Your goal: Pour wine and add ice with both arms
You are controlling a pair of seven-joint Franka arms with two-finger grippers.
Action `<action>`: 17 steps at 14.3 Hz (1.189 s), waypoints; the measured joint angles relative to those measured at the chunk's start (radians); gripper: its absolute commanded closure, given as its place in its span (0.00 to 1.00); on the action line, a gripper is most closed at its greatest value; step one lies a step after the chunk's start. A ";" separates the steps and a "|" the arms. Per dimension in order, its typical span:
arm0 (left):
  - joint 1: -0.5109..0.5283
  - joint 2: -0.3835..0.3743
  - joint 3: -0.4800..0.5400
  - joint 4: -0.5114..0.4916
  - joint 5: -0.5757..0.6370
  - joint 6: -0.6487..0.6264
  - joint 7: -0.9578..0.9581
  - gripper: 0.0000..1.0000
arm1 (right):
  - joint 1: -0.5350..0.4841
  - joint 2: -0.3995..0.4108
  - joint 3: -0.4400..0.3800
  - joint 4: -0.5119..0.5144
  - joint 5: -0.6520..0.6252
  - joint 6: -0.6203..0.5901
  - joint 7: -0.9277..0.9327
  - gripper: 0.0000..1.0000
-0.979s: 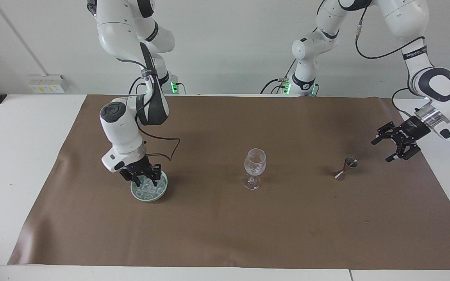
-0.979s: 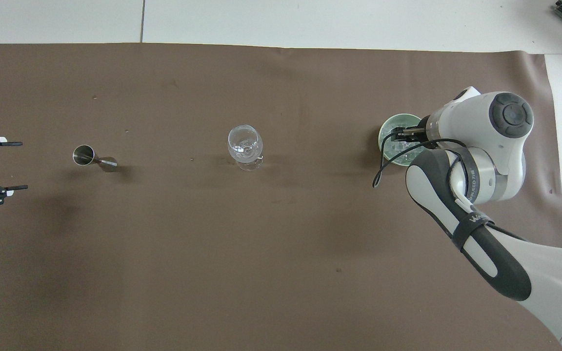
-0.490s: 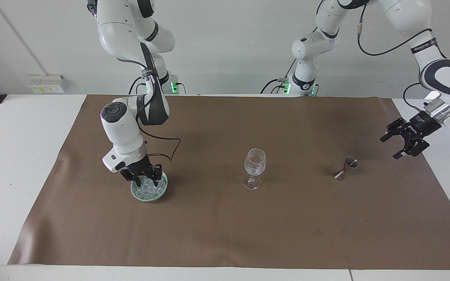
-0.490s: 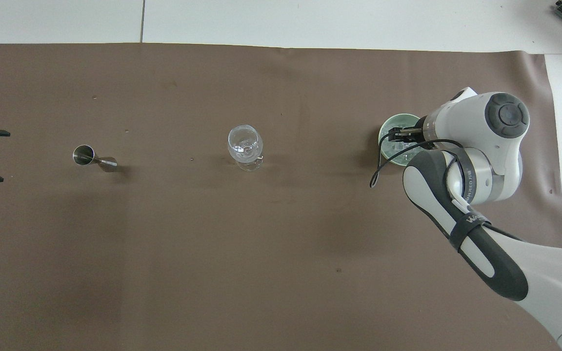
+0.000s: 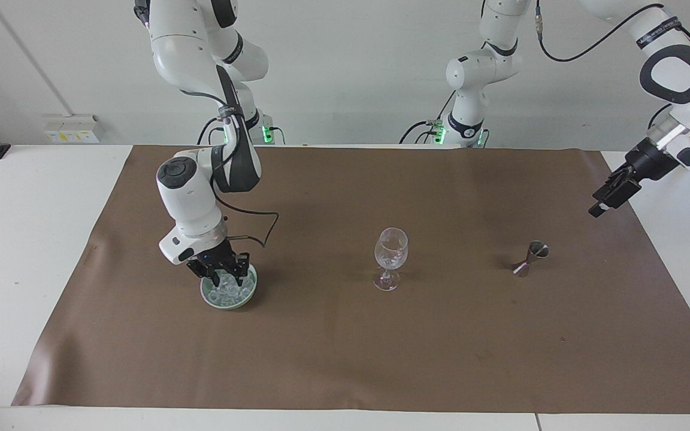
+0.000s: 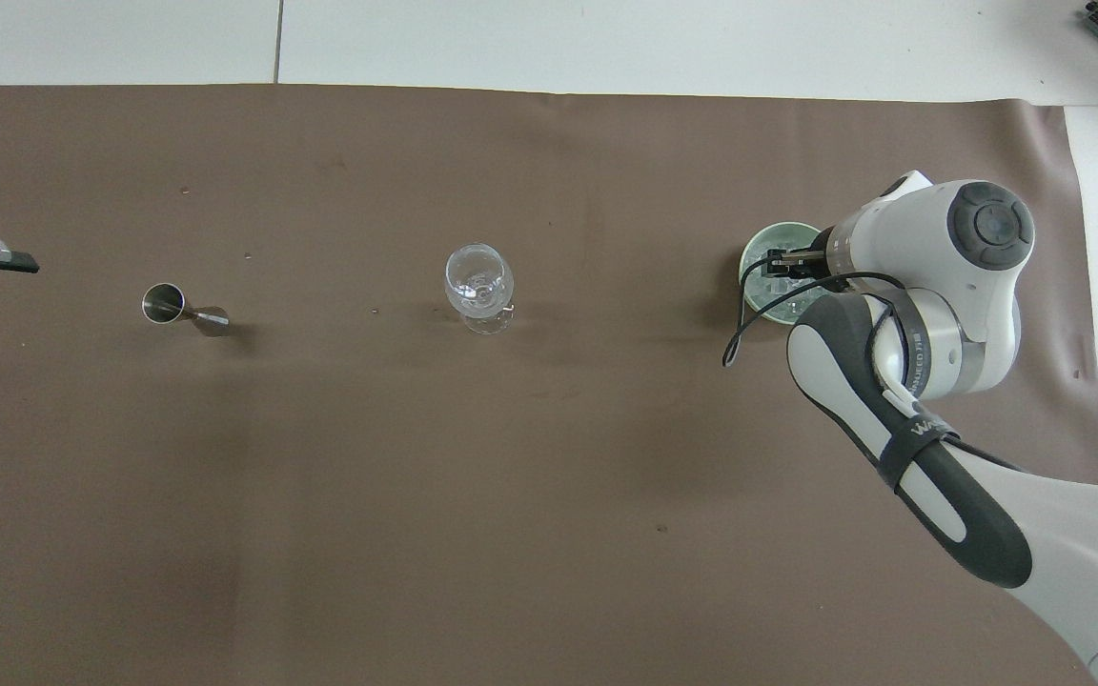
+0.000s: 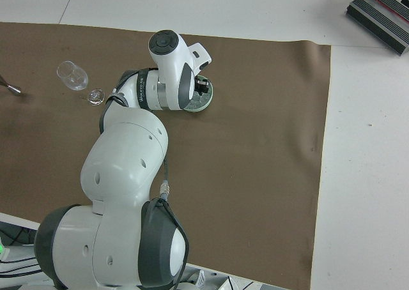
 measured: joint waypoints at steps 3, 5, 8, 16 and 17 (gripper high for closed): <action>-0.063 -0.005 -0.003 0.027 0.089 -0.004 0.070 0.00 | 0.000 0.002 0.000 0.000 0.000 -0.001 0.000 0.54; -0.103 -0.019 -0.006 0.032 0.126 -0.005 0.127 0.00 | 0.000 0.003 0.000 0.000 0.000 -0.001 0.000 0.53; -0.170 -0.031 -0.007 0.032 0.184 -0.009 0.178 0.00 | 0.000 0.003 0.000 0.000 0.000 -0.002 0.000 0.54; -0.251 -0.060 -0.009 0.057 0.283 -0.102 0.392 0.00 | 0.000 0.003 0.000 0.001 0.000 -0.013 0.000 0.55; -0.251 -0.066 -0.010 0.075 0.291 -0.147 0.403 0.00 | 0.000 0.003 0.000 0.002 0.000 -0.015 0.000 0.55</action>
